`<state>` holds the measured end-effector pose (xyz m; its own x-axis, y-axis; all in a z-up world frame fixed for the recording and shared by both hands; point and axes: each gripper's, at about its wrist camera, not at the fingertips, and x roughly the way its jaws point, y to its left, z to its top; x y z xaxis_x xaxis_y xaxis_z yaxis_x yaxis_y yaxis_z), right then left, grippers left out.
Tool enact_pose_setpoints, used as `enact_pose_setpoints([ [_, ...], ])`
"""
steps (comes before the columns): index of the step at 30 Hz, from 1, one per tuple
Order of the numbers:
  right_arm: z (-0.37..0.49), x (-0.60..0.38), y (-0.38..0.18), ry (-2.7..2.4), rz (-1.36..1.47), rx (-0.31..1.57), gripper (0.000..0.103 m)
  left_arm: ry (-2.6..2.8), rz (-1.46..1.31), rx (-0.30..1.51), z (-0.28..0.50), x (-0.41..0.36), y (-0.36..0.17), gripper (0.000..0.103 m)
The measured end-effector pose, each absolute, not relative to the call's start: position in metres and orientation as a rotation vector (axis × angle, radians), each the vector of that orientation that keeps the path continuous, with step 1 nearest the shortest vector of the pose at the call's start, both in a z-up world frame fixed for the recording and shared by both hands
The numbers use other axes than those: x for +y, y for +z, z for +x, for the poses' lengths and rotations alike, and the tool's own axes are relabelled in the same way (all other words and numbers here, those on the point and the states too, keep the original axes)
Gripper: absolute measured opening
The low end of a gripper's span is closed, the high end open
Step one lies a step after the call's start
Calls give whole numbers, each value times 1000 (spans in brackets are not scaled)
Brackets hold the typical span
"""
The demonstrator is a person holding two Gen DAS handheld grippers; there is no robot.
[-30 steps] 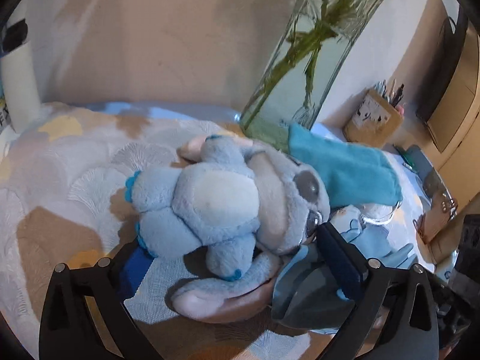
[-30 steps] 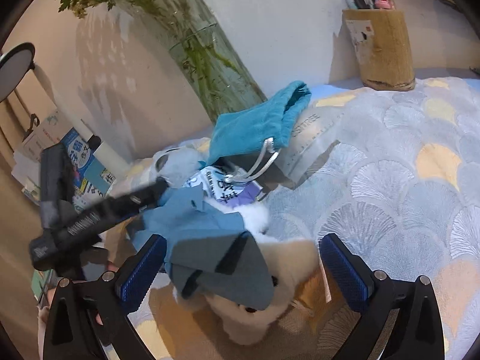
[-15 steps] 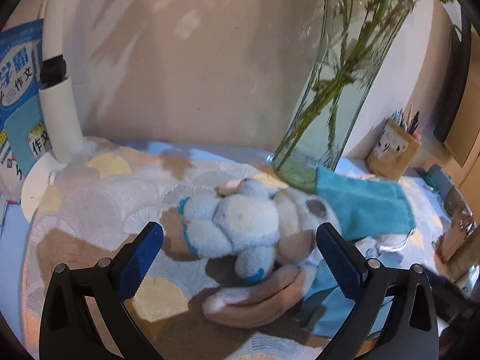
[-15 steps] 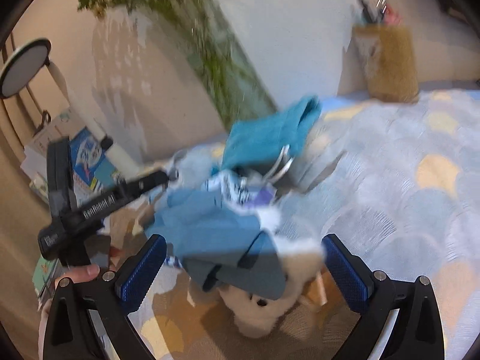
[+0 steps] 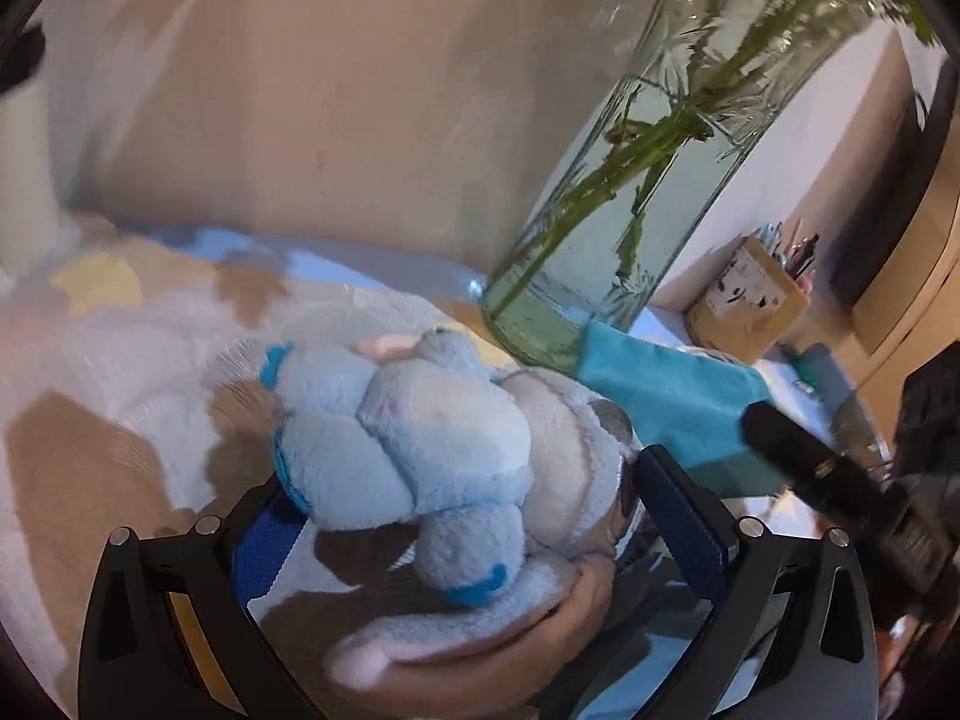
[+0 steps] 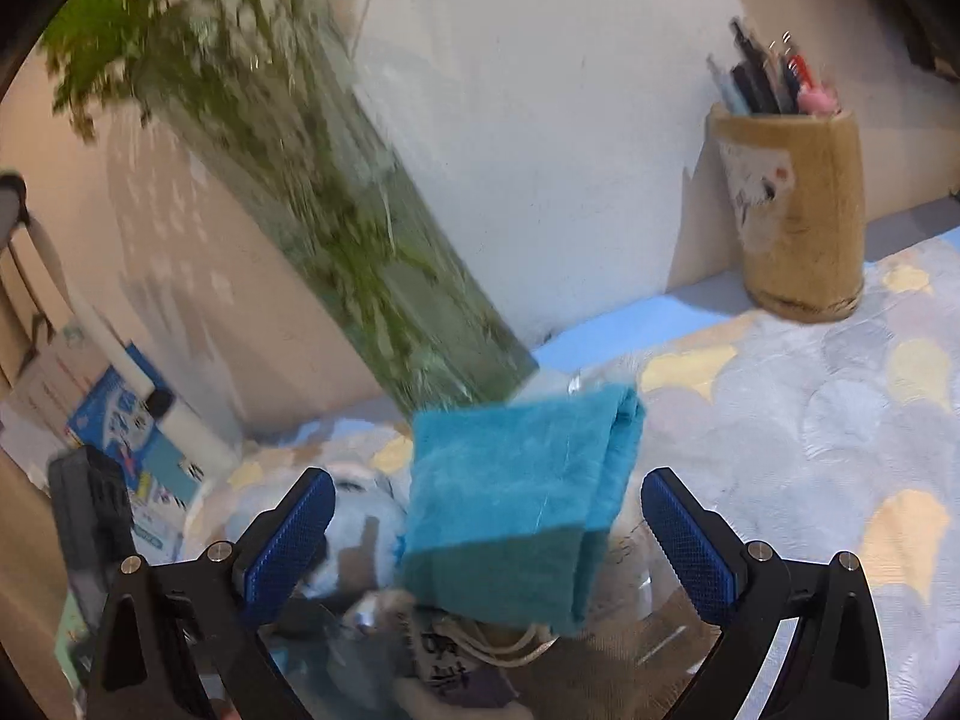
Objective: Organize soft objects
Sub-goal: 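Grasp the grey plush with the left tool while the right tool grasps the teal pouch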
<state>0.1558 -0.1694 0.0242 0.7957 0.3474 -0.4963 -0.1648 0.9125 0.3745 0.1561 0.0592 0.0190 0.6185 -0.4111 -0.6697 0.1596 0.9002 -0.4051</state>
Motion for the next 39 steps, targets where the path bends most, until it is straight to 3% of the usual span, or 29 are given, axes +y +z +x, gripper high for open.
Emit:
enact_pose_setpoints([
  [2,154,-165,25,285,266,583,88,-331,-299,839,153,58,21,103],
  [4,150,-158,29,267,207,562,81,-309,-245,821,149,52,26,103],
  [7,146,-154,30,261,170,541,57,-275,-167,785,143,44,31,103],
  [8,144,-153,32,244,148,528,43,-280,-156,780,143,42,32,100],
  [11,137,-152,36,248,123,497,23,-321,-149,750,139,39,35,85],
  [15,124,-151,46,250,119,421,14,-332,-156,699,132,43,41,74],
  [16,118,-155,49,242,128,392,13,-331,-172,683,131,46,44,65],
  [17,114,-159,52,235,142,369,13,-319,-191,666,130,52,47,41],
  [22,91,-191,58,211,251,280,8,-318,-270,692,138,65,41,43],
  [27,90,-217,45,234,407,333,8,-301,-355,721,146,73,31,56],
  [29,88,-221,38,247,465,356,8,-268,-382,747,148,78,25,90],
  [31,83,-224,33,248,490,379,8,-228,-422,788,155,85,18,101],
  [37,51,-213,29,276,458,393,8,-250,-466,808,168,81,13,102],
  [39,42,-209,27,289,452,401,8,-351,-468,816,175,68,13,95],
])
